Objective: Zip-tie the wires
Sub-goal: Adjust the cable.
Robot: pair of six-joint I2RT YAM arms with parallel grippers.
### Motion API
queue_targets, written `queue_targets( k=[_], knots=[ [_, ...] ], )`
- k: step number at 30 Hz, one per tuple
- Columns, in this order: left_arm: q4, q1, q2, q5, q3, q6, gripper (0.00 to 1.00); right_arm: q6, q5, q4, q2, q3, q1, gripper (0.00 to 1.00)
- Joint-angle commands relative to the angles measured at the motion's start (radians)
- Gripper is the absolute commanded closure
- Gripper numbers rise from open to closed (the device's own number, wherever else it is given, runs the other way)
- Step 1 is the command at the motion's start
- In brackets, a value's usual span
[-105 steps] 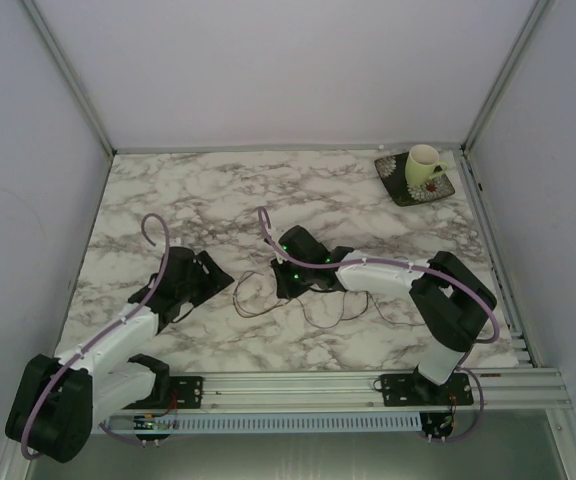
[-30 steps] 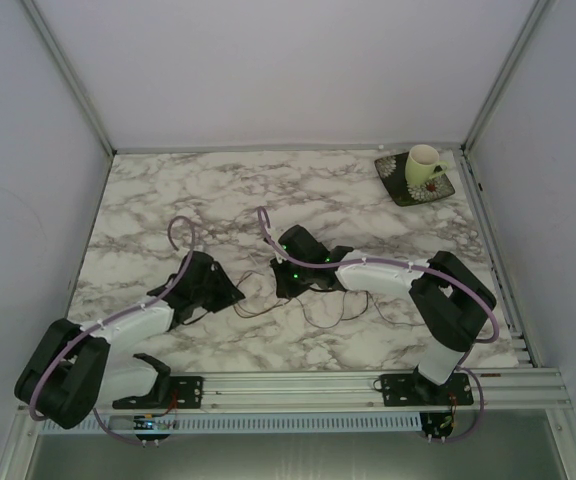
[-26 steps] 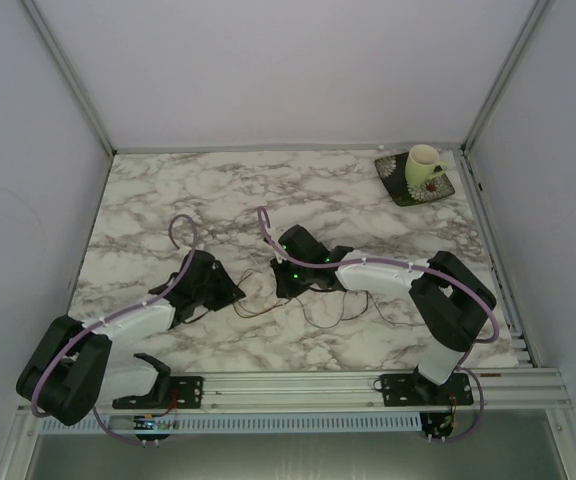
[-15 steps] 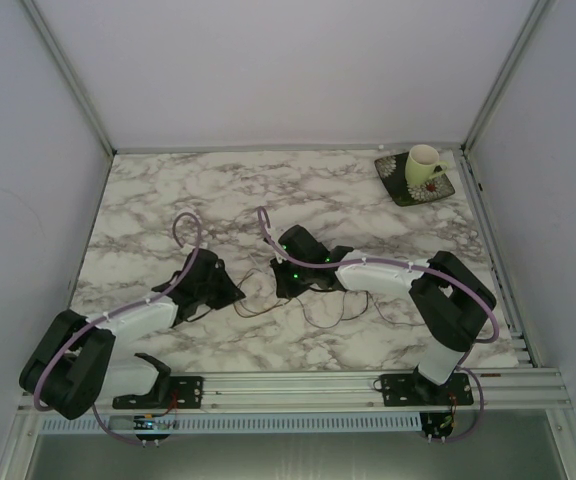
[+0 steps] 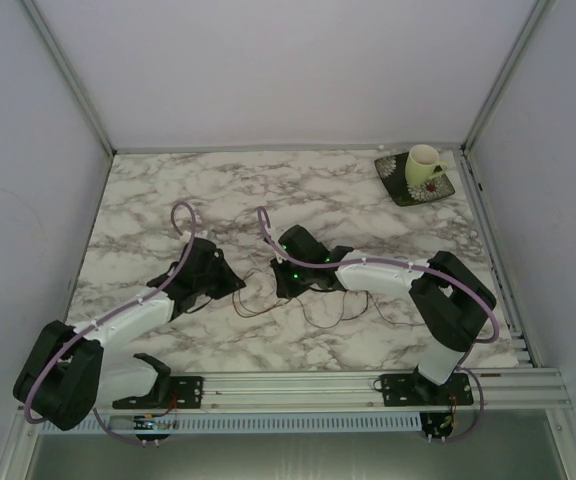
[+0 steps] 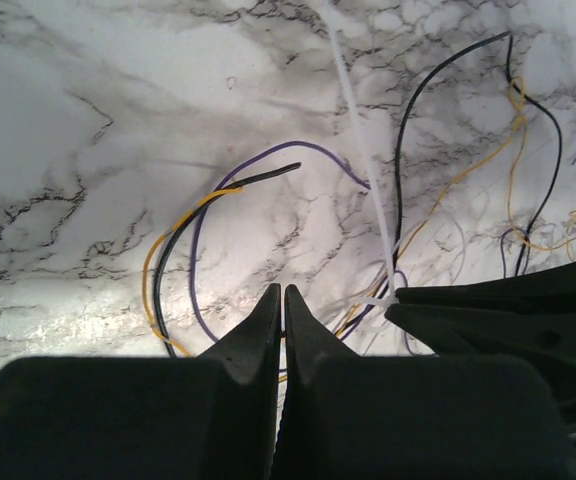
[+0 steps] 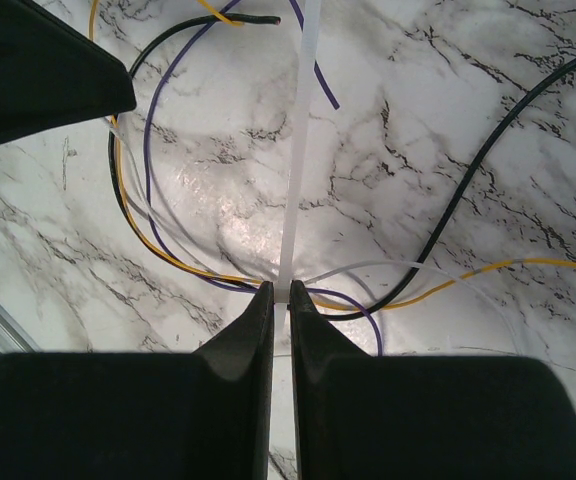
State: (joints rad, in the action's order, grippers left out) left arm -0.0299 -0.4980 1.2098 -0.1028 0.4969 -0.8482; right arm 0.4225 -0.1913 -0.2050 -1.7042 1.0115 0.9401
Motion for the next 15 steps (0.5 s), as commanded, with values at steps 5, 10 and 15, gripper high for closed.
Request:
queue_targets(
  k=[5, 10, 15],
  knots=[
    [0.1, 0.018, -0.053, 0.015, 0.069, 0.04, 1.0, -0.011, 0.025, -0.029, -0.006, 0.024, 0.0, 1.0],
    [0.136, 0.042, -0.096, 0.012, 0.078, 0.044, 1.0, -0.011, 0.029, -0.031, -0.005, 0.021, 0.001, 1.0],
    [0.162, 0.063, -0.135, -0.001, 0.071, 0.047, 1.0, -0.01, 0.03, -0.032, -0.008, 0.025, 0.0, 1.0]
  ],
)
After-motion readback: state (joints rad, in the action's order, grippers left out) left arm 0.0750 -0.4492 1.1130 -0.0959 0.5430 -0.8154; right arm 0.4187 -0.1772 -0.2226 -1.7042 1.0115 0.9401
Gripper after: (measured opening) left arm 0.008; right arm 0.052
